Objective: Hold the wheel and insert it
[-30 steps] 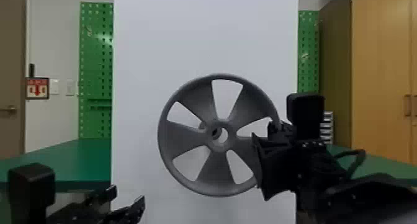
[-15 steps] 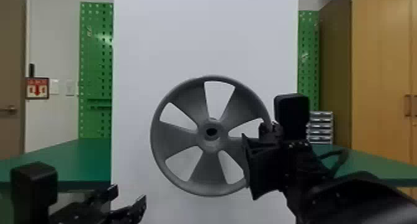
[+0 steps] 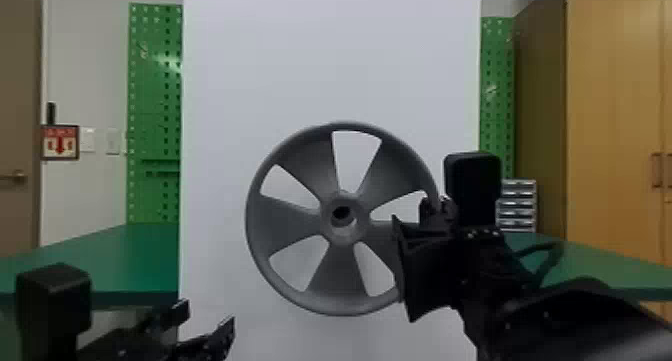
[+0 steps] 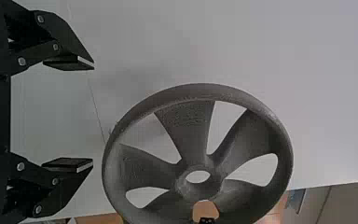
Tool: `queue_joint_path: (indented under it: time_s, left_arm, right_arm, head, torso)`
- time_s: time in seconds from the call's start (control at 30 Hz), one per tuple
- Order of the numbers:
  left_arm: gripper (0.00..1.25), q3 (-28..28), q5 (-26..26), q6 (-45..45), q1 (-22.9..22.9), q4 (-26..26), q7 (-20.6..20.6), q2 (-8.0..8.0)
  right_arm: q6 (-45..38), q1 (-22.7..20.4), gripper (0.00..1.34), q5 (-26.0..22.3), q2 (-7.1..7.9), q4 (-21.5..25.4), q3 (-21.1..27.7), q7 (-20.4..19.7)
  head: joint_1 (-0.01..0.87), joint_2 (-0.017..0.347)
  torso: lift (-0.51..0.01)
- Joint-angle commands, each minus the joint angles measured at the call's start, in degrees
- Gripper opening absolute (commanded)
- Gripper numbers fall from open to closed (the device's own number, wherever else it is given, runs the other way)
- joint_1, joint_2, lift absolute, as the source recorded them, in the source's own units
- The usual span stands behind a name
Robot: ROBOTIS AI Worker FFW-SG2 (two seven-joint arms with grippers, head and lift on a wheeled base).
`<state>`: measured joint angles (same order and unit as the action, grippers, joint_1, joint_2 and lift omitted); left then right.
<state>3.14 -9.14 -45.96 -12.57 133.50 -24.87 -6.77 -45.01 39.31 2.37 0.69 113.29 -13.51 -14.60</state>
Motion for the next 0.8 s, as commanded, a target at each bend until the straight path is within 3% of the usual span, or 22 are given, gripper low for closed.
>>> queue_joint_path:
  time_s: [0.0, 0.77]
  left_arm:
    - [0.74, -0.1, 0.1, 0.0, 0.0, 0.0, 0.0, 0.0]
    - [0.74, -0.3, 0.4, 0.0, -0.3, 0.0, 0.0, 0.0]
  right_arm:
    - [0.0, 0.2, 0.07, 0.1, -0.08, 0.0, -0.1, -0.3]
    - [-1.0, 3.0, 0.07, -0.4, -0.6, -1.5, -2.0, -2.5]
  head:
    - [0.0, 0.0]
    - [0.0, 0.0]
  torso:
    - [-0.499]
    - [-0.499]
